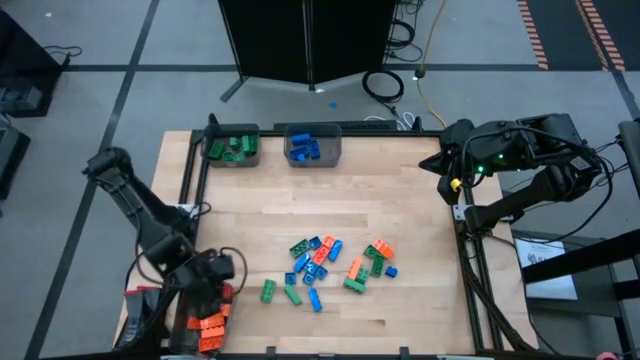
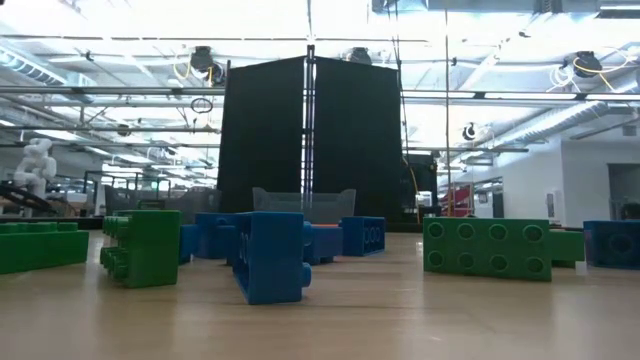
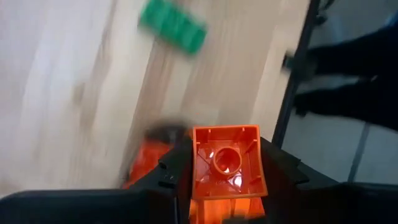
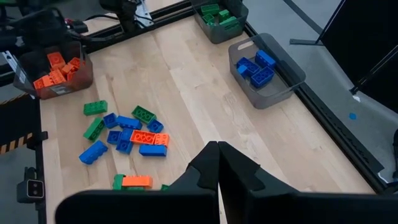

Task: Sort blocks
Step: Put the orange gamepiece into the bottom black bin

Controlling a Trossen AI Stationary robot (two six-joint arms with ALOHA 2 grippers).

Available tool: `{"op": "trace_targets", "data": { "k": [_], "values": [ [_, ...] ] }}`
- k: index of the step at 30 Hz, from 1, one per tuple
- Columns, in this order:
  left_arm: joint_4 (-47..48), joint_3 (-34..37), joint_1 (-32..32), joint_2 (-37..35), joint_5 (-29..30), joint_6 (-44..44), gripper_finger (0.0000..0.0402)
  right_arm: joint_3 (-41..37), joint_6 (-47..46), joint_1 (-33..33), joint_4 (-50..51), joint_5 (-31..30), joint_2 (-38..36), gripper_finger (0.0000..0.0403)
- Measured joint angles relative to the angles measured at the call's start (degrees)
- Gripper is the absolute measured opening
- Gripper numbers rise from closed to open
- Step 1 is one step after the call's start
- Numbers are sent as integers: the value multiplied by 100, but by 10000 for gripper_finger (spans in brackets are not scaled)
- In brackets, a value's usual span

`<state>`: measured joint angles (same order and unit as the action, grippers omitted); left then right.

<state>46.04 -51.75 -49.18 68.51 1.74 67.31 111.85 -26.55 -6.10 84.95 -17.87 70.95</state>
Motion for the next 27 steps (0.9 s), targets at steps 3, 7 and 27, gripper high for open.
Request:
{"op": "trace_targets", "data": {
  "k": [3,7,27],
  "values": [
    [289,0,-377,0,-92,521,125,0,0,1,-2,0,1,0],
    [533,2,-804,0,-101,1196,125,1,0,-1,-3,0,0,0],
    [894,9,-1502,439,-630,1782,131,0,22,1,-42,0,1,0]
  ]
}}
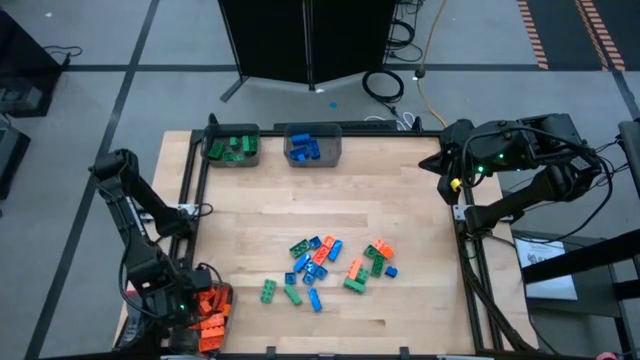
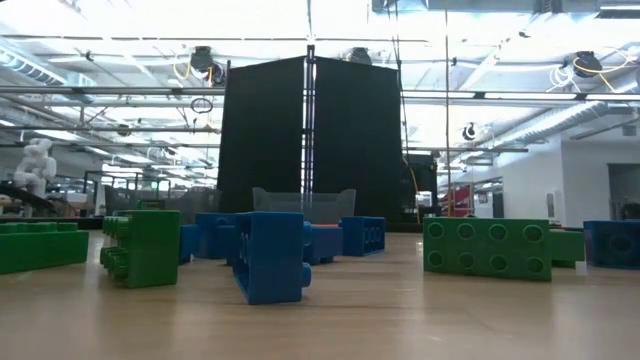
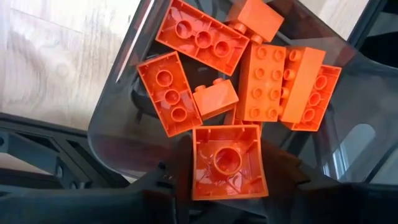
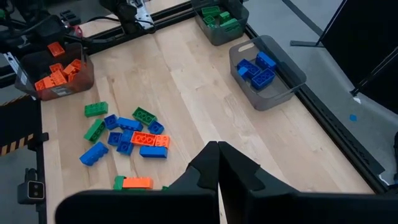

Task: Sort blocks
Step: Put the orange gamepiece into the bottom black bin

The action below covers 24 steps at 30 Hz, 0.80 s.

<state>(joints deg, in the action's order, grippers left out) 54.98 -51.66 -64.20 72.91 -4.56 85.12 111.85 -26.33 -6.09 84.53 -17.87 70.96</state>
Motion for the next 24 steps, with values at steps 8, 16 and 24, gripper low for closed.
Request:
{"op": "trace_targets", "data": {
  "k": [8,16,24],
  "values": [
    [-133,0,1,9,0,-47,163,0,0,-2,-2,0,-1,0],
    [-554,0,2,9,32,-194,167,0,0,-1,-2,-1,-1,0],
    [-578,0,7,9,57,-154,168,0,2,0,0,-1,0,0]
  ]
}}
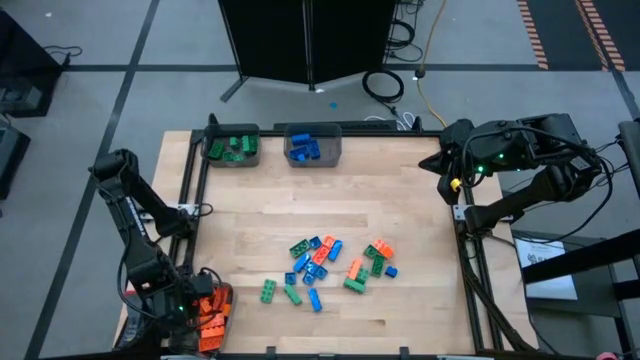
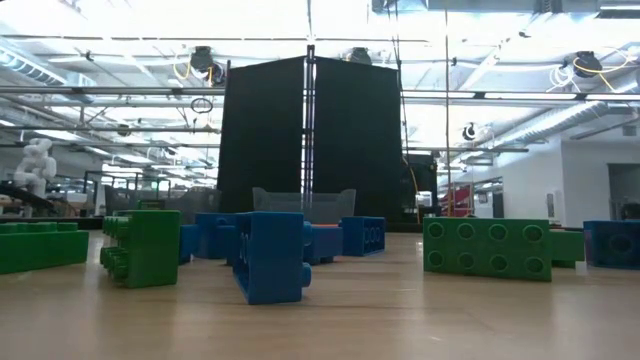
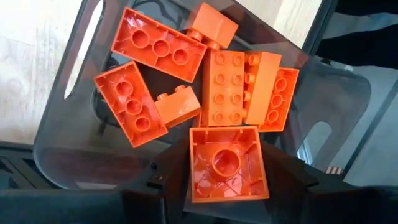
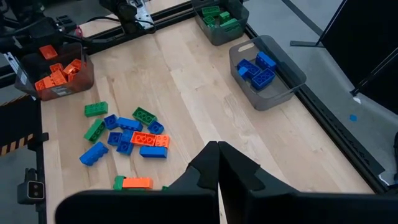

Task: Sort blocks
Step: Put the orange gamepiece into the bottom black bin, then put the green gamepiece into the top left black bin

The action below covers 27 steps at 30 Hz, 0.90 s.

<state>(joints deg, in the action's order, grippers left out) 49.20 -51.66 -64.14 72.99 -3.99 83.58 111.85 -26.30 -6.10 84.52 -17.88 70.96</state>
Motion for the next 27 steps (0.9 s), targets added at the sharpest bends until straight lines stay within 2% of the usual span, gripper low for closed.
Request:
{"op": "trace_targets", "data": {
  "k": [15,23,27],
  "values": [
    [-391,0,0,-2,13,-41,170,0,48,1,1,-1,0,0],
    [-93,1,12,-2,131,-205,216,0,18,-1,3,1,0,0],
    [-71,0,65,-2,289,-107,221,0,41,1,3,1,-1,0]
  ]
}}
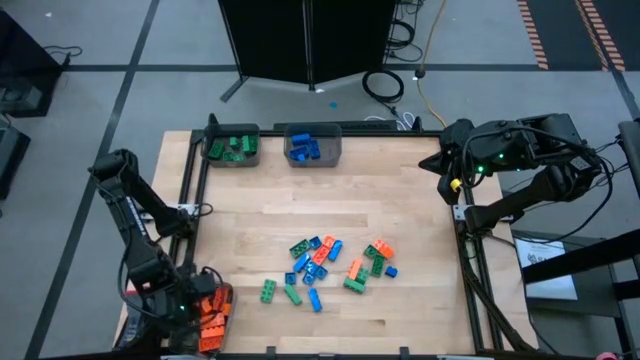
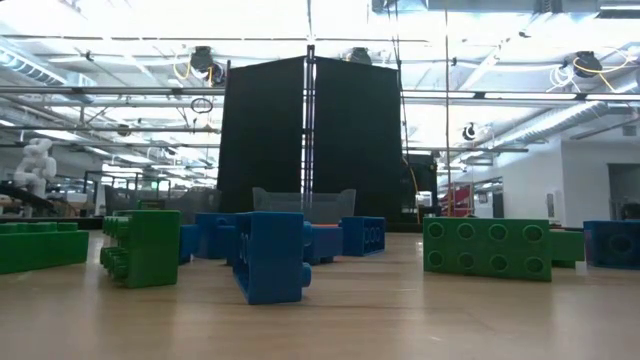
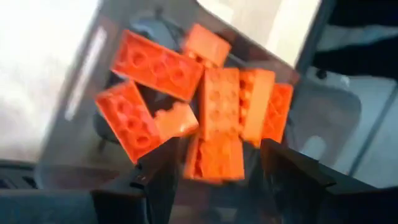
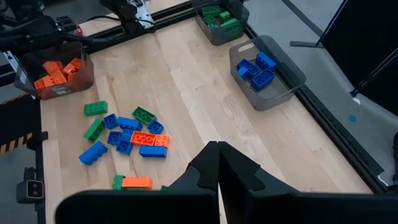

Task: Sort blocks
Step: Put the green gamepiece into the top left black bin

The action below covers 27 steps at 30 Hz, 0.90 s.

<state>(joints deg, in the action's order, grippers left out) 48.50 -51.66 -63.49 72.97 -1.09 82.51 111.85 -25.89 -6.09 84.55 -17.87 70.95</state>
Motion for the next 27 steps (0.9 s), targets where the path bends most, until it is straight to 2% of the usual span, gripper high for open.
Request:
{"op": "trace_targets", "data": {
  "k": [3,11,14,18,22,27],
  "values": [
    [-11,0,183,-1,661,12,221,0,3,0,0,0,1,0],
    [-117,0,1167,-2,3087,-525,221,2,3,-2,0,0,-1,0],
    [-381,0,1686,-1,3524,-483,221,0,-22,0,6,1,0,0],
    [-746,0,2382,175,3255,-290,221,0,-32,0,10,20,1,0],
    [-1412,0,2893,700,2405,-207,221,0,-33,-2,13,22,1,0],
    [-2144,-5,3052,1451,1110,-176,221,0,-18,-1,15,21,0,0]
  ]
}}
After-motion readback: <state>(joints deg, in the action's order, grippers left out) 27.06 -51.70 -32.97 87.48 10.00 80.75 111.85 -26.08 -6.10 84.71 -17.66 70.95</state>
